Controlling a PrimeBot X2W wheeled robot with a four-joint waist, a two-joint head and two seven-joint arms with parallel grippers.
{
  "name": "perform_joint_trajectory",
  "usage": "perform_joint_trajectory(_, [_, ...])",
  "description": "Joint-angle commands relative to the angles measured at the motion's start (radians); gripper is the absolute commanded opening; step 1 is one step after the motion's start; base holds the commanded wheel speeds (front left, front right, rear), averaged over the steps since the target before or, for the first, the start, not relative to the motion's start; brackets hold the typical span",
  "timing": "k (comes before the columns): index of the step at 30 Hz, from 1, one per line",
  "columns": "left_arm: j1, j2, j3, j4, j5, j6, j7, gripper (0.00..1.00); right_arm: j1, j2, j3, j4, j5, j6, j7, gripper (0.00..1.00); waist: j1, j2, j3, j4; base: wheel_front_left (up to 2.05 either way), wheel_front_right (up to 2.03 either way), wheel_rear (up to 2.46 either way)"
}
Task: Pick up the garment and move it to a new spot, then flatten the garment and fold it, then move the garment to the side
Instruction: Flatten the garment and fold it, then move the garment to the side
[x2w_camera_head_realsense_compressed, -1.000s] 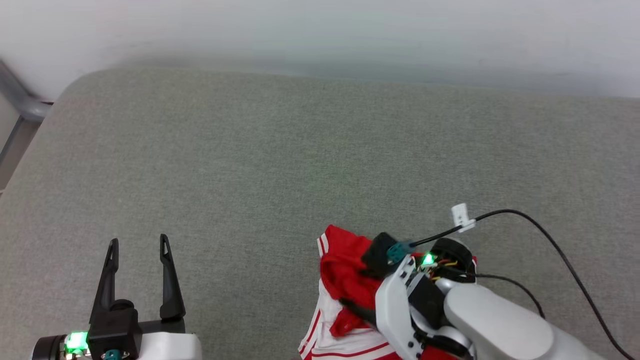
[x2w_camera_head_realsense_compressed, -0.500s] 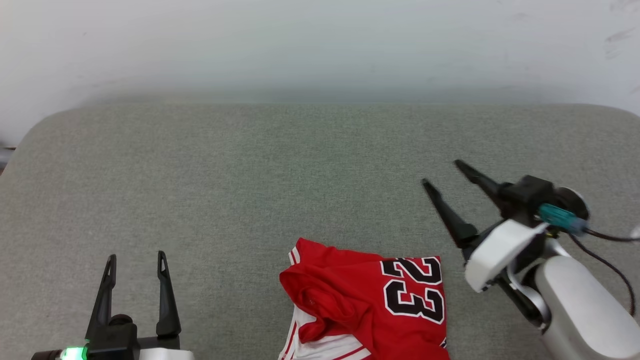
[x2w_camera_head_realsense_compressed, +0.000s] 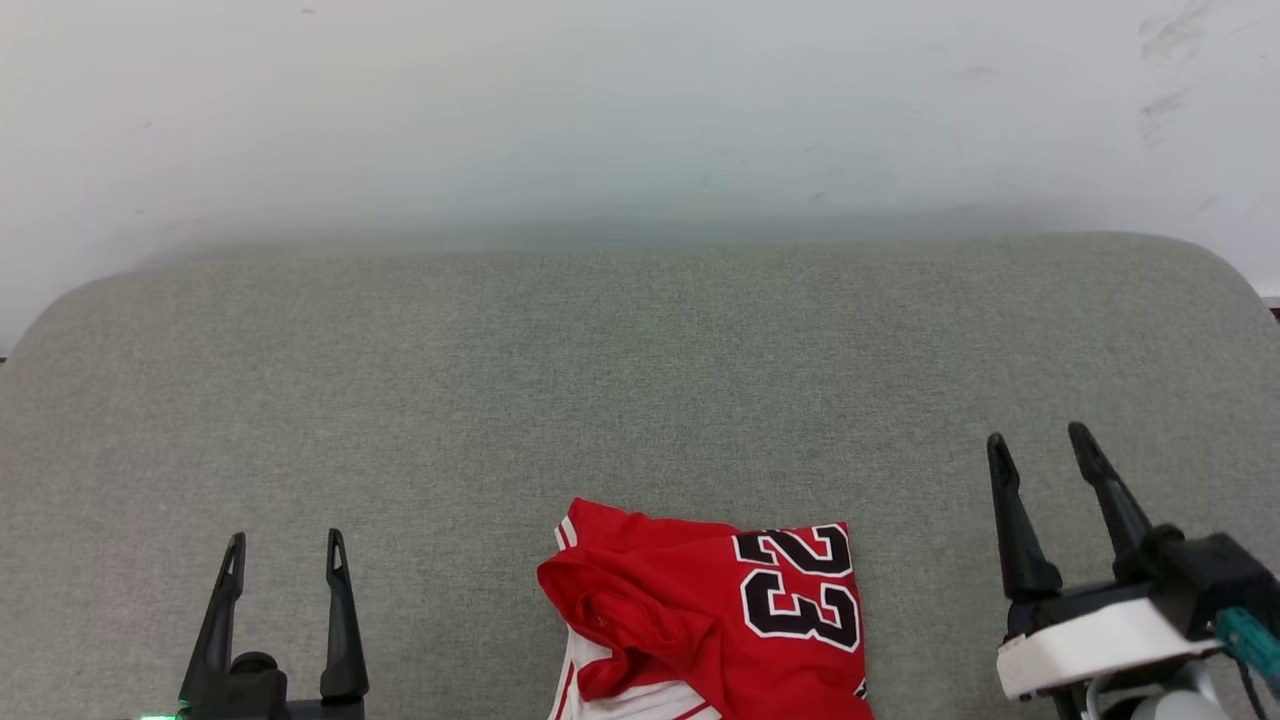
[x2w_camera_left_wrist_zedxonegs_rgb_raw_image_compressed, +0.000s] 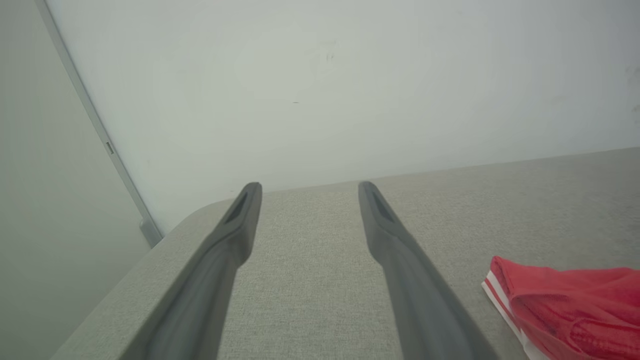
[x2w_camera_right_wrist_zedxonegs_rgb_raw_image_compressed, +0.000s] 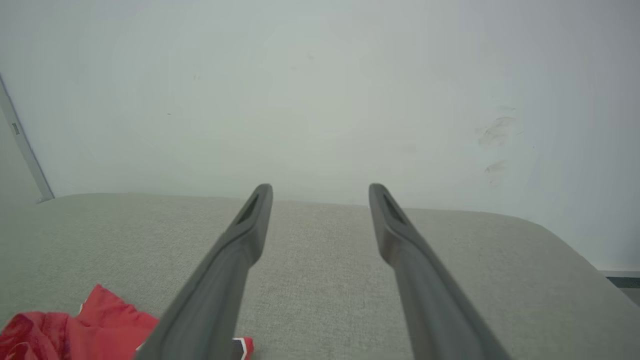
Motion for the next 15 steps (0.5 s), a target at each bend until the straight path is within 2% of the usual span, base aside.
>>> perform_joint_trajectory(1, [0.014,0.006,-0.001,-0.003,0.005,0.002,-0.003,1.0,0.029,0.013,-0.004,-0.012,-0.004,-0.001,-0.005,1.0,0.0,-0.0001,-0.005,-0.004,0.0,0.0,0.0])
perform_joint_trajectory(9, [0.032,0.021,-0.024,0.007,-0.009,-0.018,-0.003,1.0,0.162,0.049,-0.007,-0.082,0.003,-0.001,-0.006,1.0,0.0,-0.0001,-0.022,-0.007,0.0,0.0,0.0])
perform_joint_trajectory(15, [0.035,0.018,-0.03,0.021,-0.018,-0.025,-0.003,1.0,0.181,0.051,0.001,-0.084,0.014,-0.001,0.003,1.0,0.0,-0.0001,-0.027,-0.007,0.0,0.0,0.0])
